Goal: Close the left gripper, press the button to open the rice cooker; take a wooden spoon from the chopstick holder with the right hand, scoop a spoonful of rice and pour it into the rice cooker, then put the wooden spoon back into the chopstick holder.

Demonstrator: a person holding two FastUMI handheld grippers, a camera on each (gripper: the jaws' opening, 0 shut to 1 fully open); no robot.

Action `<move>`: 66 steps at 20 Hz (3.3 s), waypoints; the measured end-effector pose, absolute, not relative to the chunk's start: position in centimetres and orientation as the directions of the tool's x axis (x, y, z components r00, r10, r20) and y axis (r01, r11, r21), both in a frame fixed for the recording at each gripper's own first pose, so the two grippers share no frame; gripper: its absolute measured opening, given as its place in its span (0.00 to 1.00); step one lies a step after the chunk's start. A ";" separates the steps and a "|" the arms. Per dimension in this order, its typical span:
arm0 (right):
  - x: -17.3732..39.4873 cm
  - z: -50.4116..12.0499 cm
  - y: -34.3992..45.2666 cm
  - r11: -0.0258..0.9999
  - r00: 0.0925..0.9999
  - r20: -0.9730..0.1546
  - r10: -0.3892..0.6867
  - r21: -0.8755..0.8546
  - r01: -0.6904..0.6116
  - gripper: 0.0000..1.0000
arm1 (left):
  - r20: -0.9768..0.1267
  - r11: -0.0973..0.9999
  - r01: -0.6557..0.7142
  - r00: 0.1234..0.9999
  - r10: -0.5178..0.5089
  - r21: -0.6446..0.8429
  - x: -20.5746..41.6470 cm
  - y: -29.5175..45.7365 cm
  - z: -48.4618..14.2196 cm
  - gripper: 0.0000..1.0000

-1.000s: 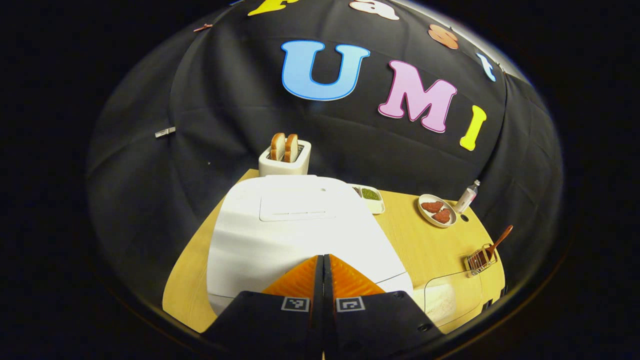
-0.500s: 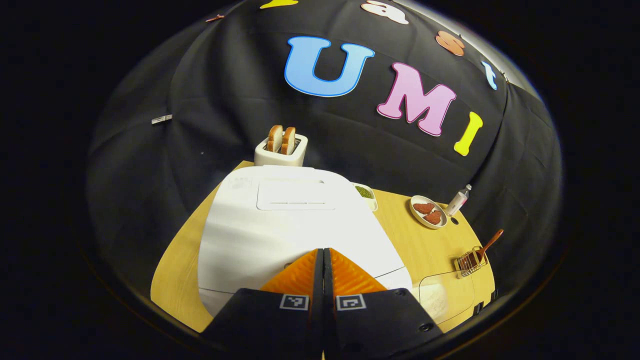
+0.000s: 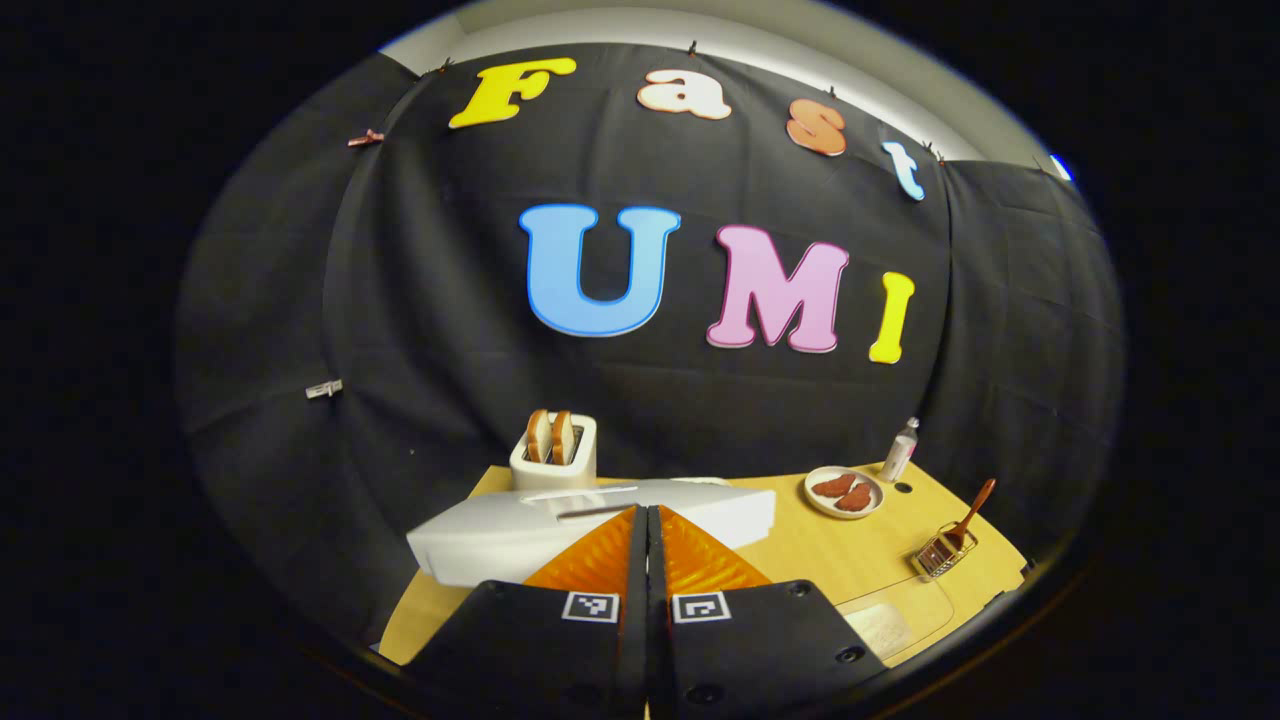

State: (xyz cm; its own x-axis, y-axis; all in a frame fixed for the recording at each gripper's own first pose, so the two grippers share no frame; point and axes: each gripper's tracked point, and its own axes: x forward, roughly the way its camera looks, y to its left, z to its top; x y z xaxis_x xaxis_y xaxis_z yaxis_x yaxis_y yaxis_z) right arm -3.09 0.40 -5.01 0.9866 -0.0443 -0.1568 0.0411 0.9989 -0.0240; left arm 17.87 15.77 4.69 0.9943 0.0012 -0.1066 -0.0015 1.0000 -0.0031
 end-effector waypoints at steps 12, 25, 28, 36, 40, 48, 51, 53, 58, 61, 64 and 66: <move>2.4 -4.2 -2.5 0.997 0.987 -0.148 -0.062 -0.054 0.055 0.98 | -0.045 0.999 -0.005 0.999 0.003 -0.044 7.8 8.4 3.9 0.08; 13.4 -7.0 -4.3 1.000 0.964 -0.266 0.025 0.015 -0.022 0.98 | -0.077 0.991 0.027 0.996 -0.038 -0.133 8.2 1.6 1.4 0.89; 16.3 -8.5 -4.6 0.998 0.947 -0.316 0.064 0.037 -0.055 0.99 | -0.106 0.995 -0.028 0.994 0.018 -0.100 8.2 1.1 0.3 0.95; 23.1 -13.4 -5.2 0.991 0.893 -0.432 0.125 0.088 -0.096 0.98 | -0.176 0.981 -0.160 0.975 0.139 -0.111 8.2 0.0 -1.5 0.95; 26.7 -16.1 -4.6 0.984 0.855 -0.492 0.163 0.147 -0.103 0.99 | -0.190 0.970 -0.221 0.961 0.200 -0.097 8.4 -0.6 -1.5 0.95; 31.3 -21.4 -4.5 0.964 0.801 -0.562 0.207 0.256 -0.070 0.99 | -0.228 0.961 -0.262 0.944 0.238 -0.082 8.1 -2.9 -2.3 0.95; 32.3 -22.7 -3.9 0.949 0.785 -0.573 0.237 0.308 -0.062 0.93 | -0.235 0.964 -0.260 0.942 0.241 -0.052 8.1 -3.7 -2.7 0.95; 33.0 -22.5 -3.4 0.939 0.786 -0.563 0.254 0.338 -0.061 0.84 | -0.249 0.966 -0.255 0.939 0.239 -0.036 8.0 -4.3 -3.3 0.95; 33.9 -22.8 -3.9 0.933 0.792 -0.566 0.229 0.361 -0.011 0.22 | -0.269 0.969 -0.229 0.943 0.197 -0.096 8.6 -6.4 -5.0 0.95; 33.3 -22.5 -3.8 0.926 0.782 -0.574 0.244 0.378 -0.012 0.24 | -0.288 0.968 -0.230 0.938 0.193 -0.103 8.7 -6.8 -5.9 0.95; 32.8 -21.0 -3.4 0.929 0.796 -0.548 0.259 0.367 -0.050 0.18 | -0.282 0.967 -0.230 0.940 0.193 -0.106 8.5 -6.4 -5.9 0.95; 32.5 -19.5 -3.1 0.934 0.811 -0.522 0.266 0.348 -0.082 0.17 | -0.273 0.964 -0.239 0.941 0.200 -0.118 8.1 -5.7 -5.7 0.95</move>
State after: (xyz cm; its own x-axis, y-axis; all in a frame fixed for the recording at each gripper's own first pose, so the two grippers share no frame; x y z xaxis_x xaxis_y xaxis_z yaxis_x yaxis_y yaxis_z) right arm 32.54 -3.09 -19.52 0.8106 0.2656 -0.5219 -0.0819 0.9339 0.3480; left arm 8.11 -5.73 -5.71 0.9411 0.2001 -0.2727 -0.2391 0.9638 -0.1181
